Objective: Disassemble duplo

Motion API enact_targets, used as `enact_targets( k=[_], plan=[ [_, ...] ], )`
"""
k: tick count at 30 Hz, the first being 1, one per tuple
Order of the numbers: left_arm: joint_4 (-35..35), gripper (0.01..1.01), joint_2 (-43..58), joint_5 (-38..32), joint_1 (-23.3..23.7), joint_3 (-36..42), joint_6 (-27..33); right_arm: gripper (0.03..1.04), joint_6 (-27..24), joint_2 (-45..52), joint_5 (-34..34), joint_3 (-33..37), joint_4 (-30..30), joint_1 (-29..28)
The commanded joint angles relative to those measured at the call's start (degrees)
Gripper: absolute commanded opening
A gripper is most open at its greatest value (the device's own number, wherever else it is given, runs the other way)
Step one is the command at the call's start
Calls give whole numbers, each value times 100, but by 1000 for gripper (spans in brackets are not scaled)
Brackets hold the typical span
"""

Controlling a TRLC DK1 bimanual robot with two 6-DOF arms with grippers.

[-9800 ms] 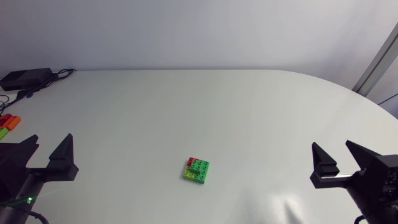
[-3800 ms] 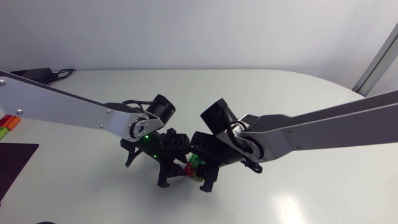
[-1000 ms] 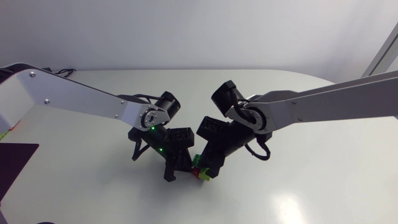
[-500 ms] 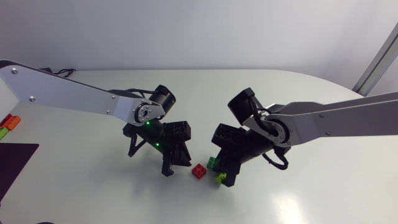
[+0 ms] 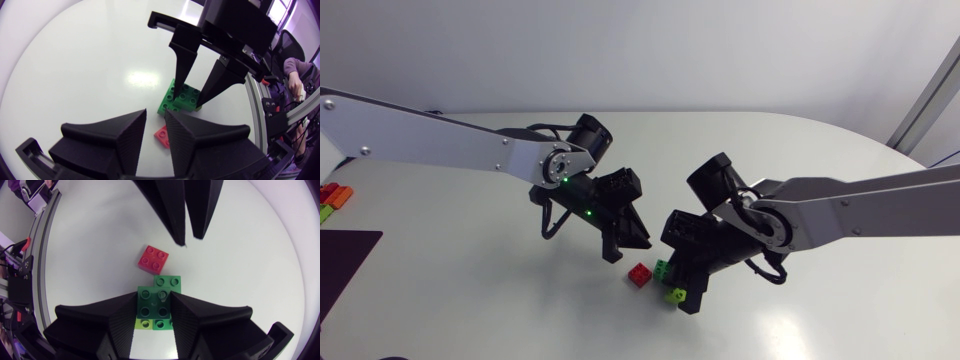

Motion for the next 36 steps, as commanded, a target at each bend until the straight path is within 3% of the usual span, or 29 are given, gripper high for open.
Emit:
enact_targets(
  k=[1, 30, 36],
  plan=[
    [5, 293, 303, 93, -152, 65, -173, 272, 138, -21, 76, 116, 85, 101],
    [-57, 290, 496, -30, -451, -164, 56, 274, 279, -188, 208, 160, 331, 162],
    [-57, 292, 136, -92, -398, -252, 64, 274, 182, -179, 252, 134, 357, -207]
  ],
)
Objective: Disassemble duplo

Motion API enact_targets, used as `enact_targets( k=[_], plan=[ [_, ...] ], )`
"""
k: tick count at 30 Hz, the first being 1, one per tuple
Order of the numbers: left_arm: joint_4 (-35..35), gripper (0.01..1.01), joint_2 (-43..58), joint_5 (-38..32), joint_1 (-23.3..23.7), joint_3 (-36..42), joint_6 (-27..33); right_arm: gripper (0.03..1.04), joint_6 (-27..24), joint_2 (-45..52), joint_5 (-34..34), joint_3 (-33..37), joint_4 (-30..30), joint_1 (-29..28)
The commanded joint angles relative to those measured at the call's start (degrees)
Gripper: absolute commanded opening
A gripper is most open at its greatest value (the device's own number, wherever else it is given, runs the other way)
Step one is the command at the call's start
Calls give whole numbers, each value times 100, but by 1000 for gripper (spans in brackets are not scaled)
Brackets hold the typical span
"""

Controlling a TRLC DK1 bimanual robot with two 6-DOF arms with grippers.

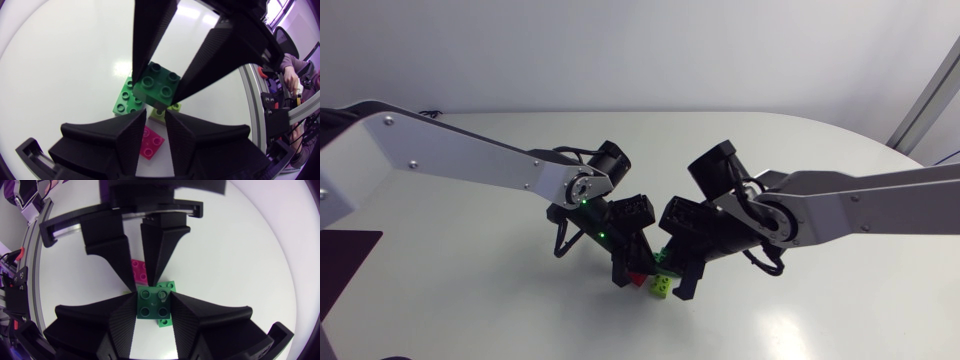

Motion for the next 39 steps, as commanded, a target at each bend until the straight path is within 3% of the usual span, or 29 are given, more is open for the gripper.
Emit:
enact_targets(
  k=[1, 8, 14, 18, 20, 23, 25, 31, 33, 36, 39],
  plan=[
    [-6, 292, -304, -29, -46, -202, 143, 274, 22, 20, -6, 40, 132, -251],
    [-6, 293, -348, -204, -90, -263, 169, 275, -118, 741, 64, 357, 378, -778],
    [11, 311, -436, -345, -20, -334, 161, 289, -101, 1383, 152, 717, 580, -840],
    [11, 398, -532, -389, 95, -360, 143, 320, -57, 1664, 205, 919, 572, -831],
    [11, 487, -567, -442, 121, -395, 134, 423, -48, 1725, 240, 919, 554, -822],
    [20, 539, -638, -512, 156, -465, 108, 813, 5, 1664, 284, 849, 563, -814],
    [20, 607, -708, -582, 174, -501, 73, 987, 5, 1470, 302, 752, 563, -822],
    [108, 692, -1156, -881, 288, -676, -173, 995, 137, 556, 302, 418, 378, -831],
    [240, 803, -1402, -1083, 349, -791, -296, 995, 260, 196, 310, 321, 246, -849],
    [539, 987, -1789, -1681, 525, -940, -613, 995, 435, -419, 486, 110, 220, -893],
    [908, 987, -2246, -2542, 657, -1133, -964, 997, 585, -1034, 978, -127, 334, -954]
  ],
)
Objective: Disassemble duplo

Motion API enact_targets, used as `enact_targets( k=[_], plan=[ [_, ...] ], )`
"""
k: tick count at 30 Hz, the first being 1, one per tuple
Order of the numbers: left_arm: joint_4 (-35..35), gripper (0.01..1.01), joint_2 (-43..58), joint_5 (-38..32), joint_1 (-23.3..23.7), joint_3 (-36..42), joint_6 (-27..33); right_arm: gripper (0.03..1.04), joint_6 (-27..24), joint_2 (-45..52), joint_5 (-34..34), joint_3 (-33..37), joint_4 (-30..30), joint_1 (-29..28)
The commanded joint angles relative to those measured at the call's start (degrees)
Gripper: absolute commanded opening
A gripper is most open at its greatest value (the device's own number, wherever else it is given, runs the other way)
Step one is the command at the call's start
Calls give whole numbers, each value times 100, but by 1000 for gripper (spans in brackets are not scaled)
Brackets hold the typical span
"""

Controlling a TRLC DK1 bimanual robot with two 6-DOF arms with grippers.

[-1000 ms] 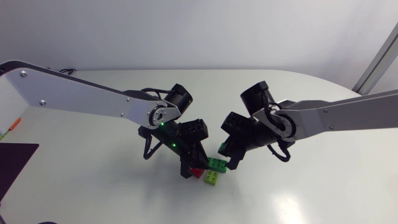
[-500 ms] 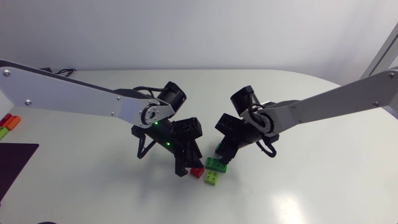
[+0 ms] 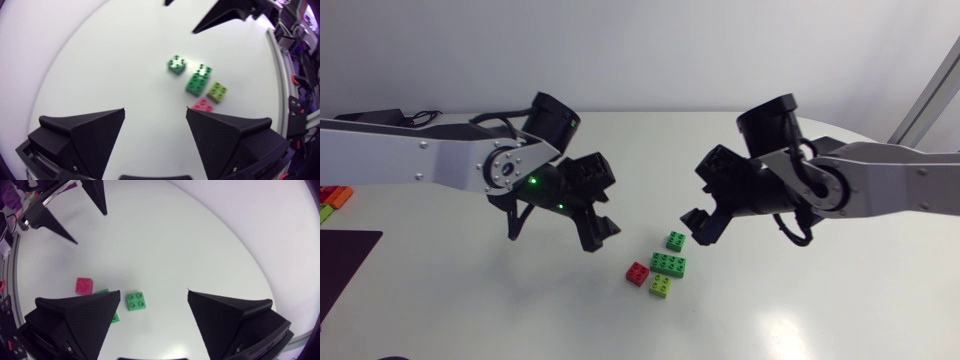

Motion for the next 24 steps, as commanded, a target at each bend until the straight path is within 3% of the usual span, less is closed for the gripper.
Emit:
enact_targets(
  k=[1, 7, 10, 14, 24],
  plan=[
    [180, 987, -483, -497, 100, -279, -372, 997, 264, -498, 328, -350, 15, -133],
    [338, 987, -1318, -2704, 240, -551, -935, 997, 527, -1482, 477, -552, -336, -704],
    [259, 987, -1924, -2853, 451, -806, -1216, 998, 712, -2027, 574, -667, -635, -976],
    [250, 987, -2715, -3187, 671, -1070, -1576, 998, 765, -2994, 697, -1027, -609, -1152],
    [259, 987, -4297, -5068, 249, -1624, -1910, 997, 985, -4883, 1725, -1440, -855, -1574]
  ],
)
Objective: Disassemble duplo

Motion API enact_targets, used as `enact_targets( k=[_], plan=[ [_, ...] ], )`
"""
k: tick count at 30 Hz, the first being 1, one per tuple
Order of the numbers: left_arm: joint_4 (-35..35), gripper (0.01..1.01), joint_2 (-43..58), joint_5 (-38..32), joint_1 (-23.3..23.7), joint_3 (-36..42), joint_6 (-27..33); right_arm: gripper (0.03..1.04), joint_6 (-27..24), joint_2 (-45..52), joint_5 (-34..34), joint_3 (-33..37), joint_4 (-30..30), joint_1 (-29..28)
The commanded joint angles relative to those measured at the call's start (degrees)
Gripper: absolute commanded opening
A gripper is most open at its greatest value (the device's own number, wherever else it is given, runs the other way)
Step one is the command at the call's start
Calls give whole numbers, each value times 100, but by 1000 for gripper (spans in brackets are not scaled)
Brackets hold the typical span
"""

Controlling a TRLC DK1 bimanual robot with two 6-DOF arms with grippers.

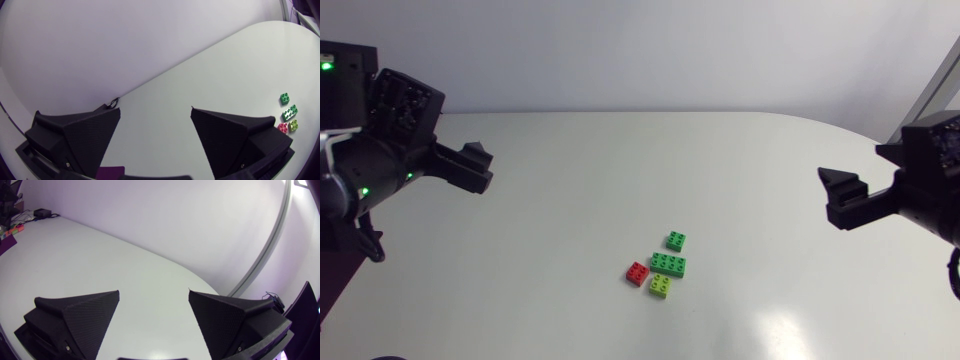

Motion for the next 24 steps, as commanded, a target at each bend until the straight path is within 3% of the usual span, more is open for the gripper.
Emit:
enact_targets(
  k=[1, 6, 10, 14, 18, 21, 24],
  plan=[
    [-111, 987, -375, -323, -136, -234, -181, 997, 169, -382, 156, -194, -143, -171],
    [-331, 987, -1052, -771, -127, -163, -111, 997, -7, -1050, 358, -238, -266, -321],
    [-454, 987, -1561, -921, -109, -137, -102, 997, 310, -2069, 121, -704, 288, -154],
    [-585, 987, -2027, -921, -57, -471, -164, 997, 284, -2350, 217, -950, 33, -101],
    [-568, 987, -2845, -868, -144, -937, -296, 997, -235, -2904, 253, -1442, -55, -189],
    [-498, 987, -3231, -868, -136, -1095, -225, 997, -244, -3212, 305, -1565, -230, -189],
    [-401, 987, -3688, -868, 233, -1473, -190, 997, -244, -3352, 384, -1600, -248, -224]
  ],
)
